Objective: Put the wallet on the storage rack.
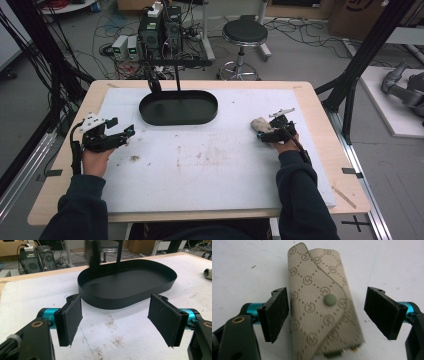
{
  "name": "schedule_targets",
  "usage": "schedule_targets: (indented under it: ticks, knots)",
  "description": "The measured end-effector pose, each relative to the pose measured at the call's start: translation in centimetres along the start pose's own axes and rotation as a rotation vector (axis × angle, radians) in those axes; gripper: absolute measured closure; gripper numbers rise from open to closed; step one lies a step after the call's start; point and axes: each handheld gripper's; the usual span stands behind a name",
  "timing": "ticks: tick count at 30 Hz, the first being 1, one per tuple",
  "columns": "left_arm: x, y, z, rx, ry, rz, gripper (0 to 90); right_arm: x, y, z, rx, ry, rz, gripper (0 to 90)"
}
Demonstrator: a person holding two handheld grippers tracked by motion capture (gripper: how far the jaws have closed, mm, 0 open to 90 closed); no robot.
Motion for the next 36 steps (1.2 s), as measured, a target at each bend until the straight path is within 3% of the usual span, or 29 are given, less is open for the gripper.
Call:
schedule_targets:
  ticks: [3,5,7,9,13,18,24,36]
  knots:
    - [0.2,-0.1,0.0,-0.006,-0.007,-0.003,27.0,-0.8,0.8,0.5,-0.005,0.056,-0.064,18.5]
    - [0.3,-0.2,0.1,-0.008,-0.012,-0.008,27.0,-1.3,0.8,0.7,-0.023,0.088,-0.089,22.1]
    - [0.4,-0.3,0.1,-0.009,-0.016,-0.008,27.0,-1.3,0.5,0.6,-0.010,0.073,-0.068,31.2]
    - [0.4,-0.3,0.1,-0.010,-0.017,-0.009,27.0,-1.3,0.2,0.5,-0.003,0.073,-0.082,35.0]
    - [0.3,-0.3,0.1,-0.008,-0.012,-0.010,27.0,-0.7,-0.2,0.1,-0.063,0.057,-0.123,37.1]
    - [0.3,-0.3,0.1,-0.010,-0.013,-0.009,27.0,0.9,-1.3,-1.7,-0.187,-0.009,-0.128,37.6]
    - [0.4,-0.4,0.1,-0.012,-0.014,-0.014,27.0,2.3,-1.6,-4.7,-0.227,-0.039,-0.163,37.7]
    - [0.6,-0.7,0.1,-0.032,-0.016,-0.015,27.0,5.8,-0.2,-11.4,-0.313,-0.114,-0.212,38.3]
Point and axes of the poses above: each handheld gripper's, and its own axes: y roughly forward along the jaws, z roughly out of its underside, x roughly to its left, and after that the axes turned 6 degrees about -y, right-handed
